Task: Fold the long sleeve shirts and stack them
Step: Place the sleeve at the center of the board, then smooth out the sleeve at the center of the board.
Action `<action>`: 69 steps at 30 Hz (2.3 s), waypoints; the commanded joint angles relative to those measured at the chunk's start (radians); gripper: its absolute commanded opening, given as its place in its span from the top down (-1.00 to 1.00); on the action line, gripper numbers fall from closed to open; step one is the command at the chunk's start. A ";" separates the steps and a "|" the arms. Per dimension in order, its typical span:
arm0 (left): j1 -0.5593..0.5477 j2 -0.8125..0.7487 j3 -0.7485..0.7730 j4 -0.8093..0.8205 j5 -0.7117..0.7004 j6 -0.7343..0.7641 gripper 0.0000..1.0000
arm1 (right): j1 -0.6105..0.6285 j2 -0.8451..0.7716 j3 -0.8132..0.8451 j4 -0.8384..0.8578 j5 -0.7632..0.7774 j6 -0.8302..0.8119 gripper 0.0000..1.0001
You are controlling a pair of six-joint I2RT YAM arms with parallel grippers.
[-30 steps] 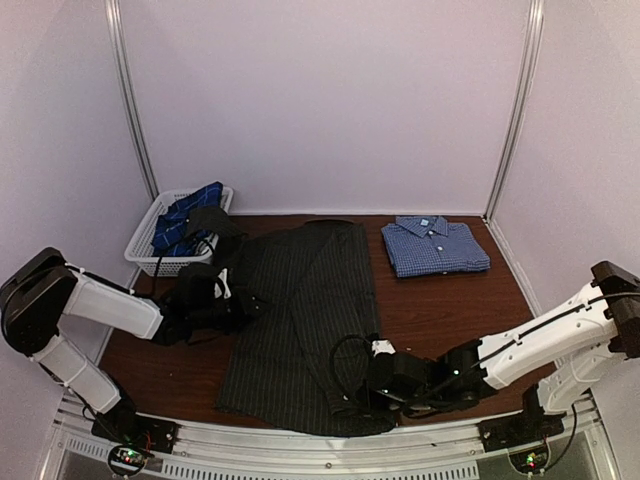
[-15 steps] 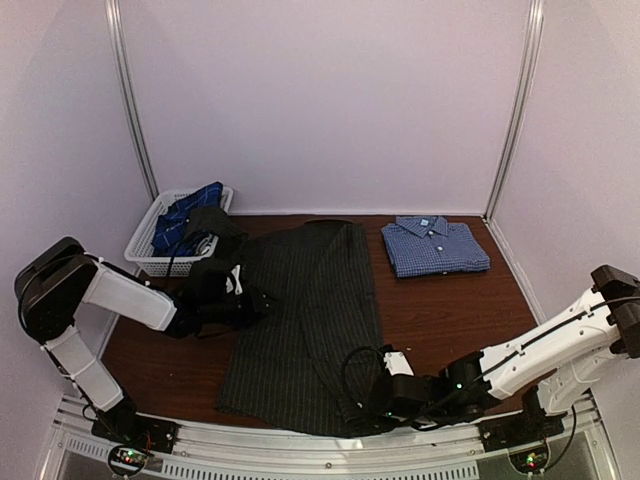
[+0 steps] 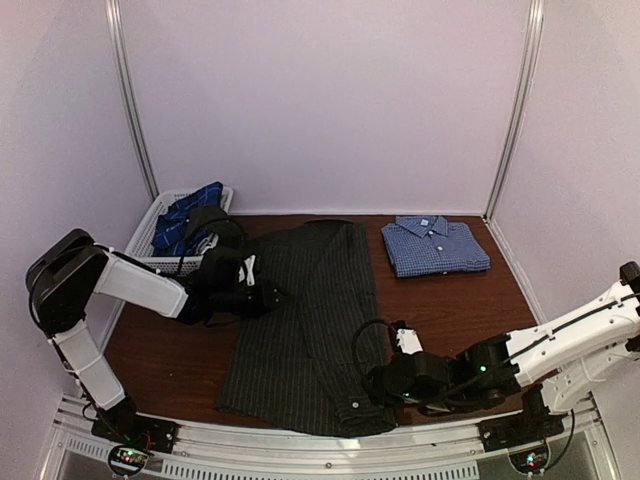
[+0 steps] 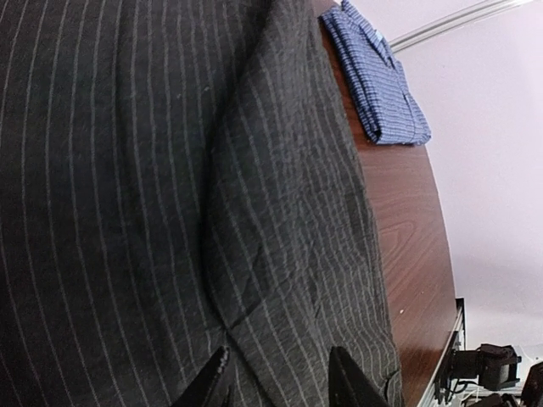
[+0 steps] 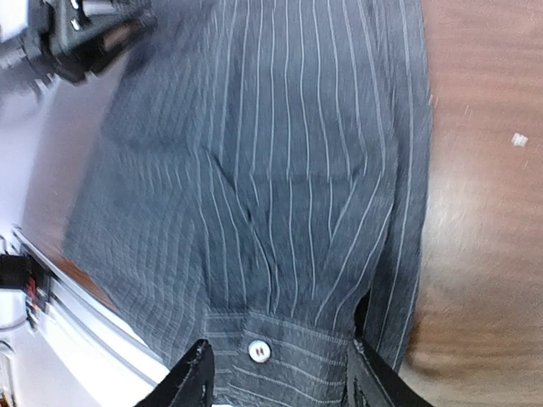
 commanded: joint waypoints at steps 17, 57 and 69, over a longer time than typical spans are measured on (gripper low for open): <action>-0.008 0.525 0.741 -0.187 0.077 0.211 0.24 | -0.137 0.102 -0.120 0.393 -0.195 -0.191 0.41; 0.104 0.396 0.983 -0.485 0.008 0.336 -0.20 | -0.160 0.088 -0.104 0.320 -0.179 -0.203 0.28; 0.098 -0.012 0.278 -0.364 0.012 0.285 -0.16 | -0.198 0.095 -0.168 0.466 -0.261 -0.229 0.24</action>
